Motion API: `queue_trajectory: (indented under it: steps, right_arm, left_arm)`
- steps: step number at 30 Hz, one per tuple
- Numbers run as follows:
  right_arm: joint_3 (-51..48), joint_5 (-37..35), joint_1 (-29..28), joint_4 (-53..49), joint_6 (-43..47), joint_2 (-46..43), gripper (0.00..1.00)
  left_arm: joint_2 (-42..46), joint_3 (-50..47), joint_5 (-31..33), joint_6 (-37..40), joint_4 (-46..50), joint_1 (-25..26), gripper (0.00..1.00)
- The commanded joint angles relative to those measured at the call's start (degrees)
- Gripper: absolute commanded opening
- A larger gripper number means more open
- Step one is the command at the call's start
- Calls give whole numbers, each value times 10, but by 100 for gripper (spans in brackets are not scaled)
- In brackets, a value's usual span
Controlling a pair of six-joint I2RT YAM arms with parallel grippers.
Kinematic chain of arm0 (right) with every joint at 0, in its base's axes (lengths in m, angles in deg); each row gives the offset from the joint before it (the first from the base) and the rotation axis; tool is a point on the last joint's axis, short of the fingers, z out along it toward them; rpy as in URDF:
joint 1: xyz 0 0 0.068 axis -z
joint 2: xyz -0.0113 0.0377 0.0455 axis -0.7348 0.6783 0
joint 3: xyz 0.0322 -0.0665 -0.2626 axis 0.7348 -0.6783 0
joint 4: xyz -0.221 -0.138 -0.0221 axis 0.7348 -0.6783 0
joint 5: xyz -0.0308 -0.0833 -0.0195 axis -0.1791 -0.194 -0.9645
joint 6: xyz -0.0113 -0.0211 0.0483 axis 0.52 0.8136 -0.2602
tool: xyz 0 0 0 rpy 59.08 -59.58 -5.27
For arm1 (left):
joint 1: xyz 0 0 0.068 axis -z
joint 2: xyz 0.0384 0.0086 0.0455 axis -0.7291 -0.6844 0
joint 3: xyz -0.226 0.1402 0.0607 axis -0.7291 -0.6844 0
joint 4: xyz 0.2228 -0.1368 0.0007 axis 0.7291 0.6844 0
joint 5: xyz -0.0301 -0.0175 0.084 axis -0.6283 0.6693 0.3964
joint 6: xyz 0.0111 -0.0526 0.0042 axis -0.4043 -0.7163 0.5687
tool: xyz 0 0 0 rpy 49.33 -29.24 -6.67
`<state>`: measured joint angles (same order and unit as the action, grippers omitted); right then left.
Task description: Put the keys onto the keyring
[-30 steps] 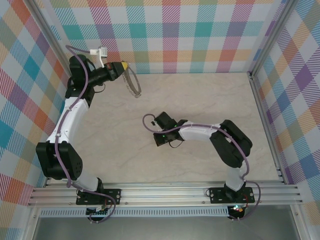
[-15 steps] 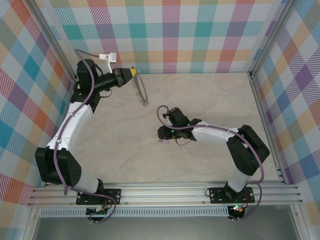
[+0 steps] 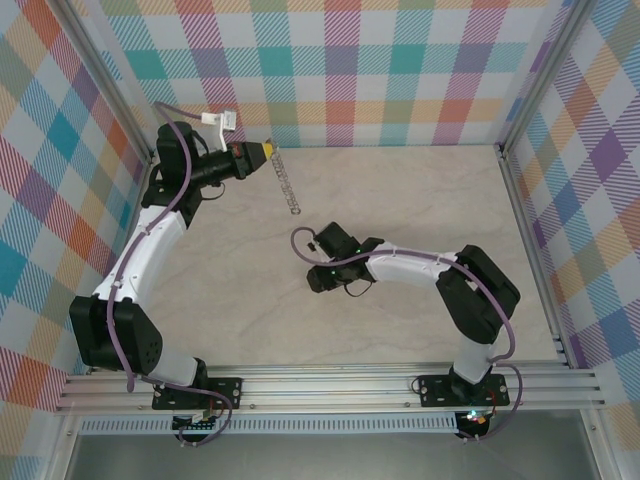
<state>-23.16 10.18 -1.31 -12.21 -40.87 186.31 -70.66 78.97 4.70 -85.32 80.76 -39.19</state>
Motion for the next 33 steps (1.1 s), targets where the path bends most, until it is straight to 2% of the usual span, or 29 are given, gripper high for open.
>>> queue_trajectory:
  steps: [1,18,33]
  right_arm:
    - [12,-22,1,-44,75,8,43]
    - [80,-27,0,-68,136,79,36]
    - [110,-39,1,-68,139,111,22]
  left_arm:
    - [-3,42,-4,21,4,-5,0]
    - [-22,73,-8,18,11,-19,0]
    - [-26,77,-12,18,9,-20,0]
